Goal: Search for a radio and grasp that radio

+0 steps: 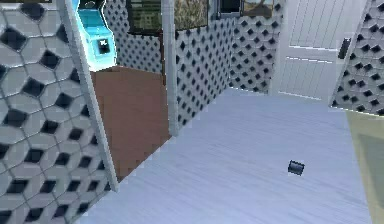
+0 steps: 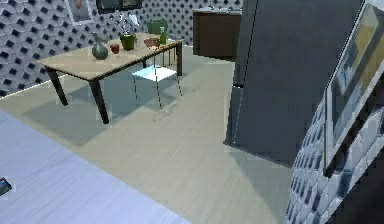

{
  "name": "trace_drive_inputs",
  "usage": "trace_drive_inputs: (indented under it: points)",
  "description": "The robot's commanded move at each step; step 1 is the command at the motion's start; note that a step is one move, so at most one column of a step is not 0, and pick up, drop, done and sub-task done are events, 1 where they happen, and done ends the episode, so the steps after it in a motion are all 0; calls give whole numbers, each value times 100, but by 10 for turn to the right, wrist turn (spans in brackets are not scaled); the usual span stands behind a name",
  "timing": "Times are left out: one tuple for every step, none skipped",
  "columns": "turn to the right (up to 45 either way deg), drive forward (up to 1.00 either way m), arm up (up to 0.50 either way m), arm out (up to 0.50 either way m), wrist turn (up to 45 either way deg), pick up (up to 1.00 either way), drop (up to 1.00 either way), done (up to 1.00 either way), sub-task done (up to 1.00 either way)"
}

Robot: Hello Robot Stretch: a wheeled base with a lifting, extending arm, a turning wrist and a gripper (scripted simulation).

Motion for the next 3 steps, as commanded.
trace_drive_inputs:
  points:
    - [-90, 0, 0, 0, 0, 0, 0, 0, 0]
    - [0, 100, 0, 0, 0, 0, 0, 0, 0]
    - [-90, 0, 0, 0, 0, 0, 0, 0, 0]
